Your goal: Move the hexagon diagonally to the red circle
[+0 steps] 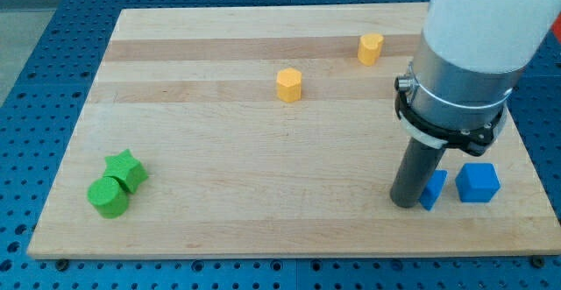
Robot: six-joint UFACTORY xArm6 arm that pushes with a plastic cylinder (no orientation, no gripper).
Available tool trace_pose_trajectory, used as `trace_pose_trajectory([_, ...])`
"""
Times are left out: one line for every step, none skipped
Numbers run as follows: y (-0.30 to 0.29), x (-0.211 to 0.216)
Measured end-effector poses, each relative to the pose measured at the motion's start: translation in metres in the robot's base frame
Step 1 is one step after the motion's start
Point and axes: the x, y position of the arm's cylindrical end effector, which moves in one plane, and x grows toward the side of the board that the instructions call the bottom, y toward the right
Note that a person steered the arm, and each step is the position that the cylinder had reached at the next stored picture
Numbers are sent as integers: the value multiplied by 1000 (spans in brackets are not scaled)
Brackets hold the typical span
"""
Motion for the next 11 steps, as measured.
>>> trace_pose_trajectory([16, 0])
trace_pose_trajectory([27, 0])
trace_pose_trajectory([27, 0])
trace_pose_trajectory([16, -3])
trace_pose_trajectory([-12, -13])
trace_pose_trajectory([-36, -51])
trace_pose_trajectory([-69, -91])
trace_pose_trajectory([-104, -113])
trace_pose_trajectory([-125, -138])
trace_pose_trajectory([-144, -163])
trace_pose_trajectory([-156, -183])
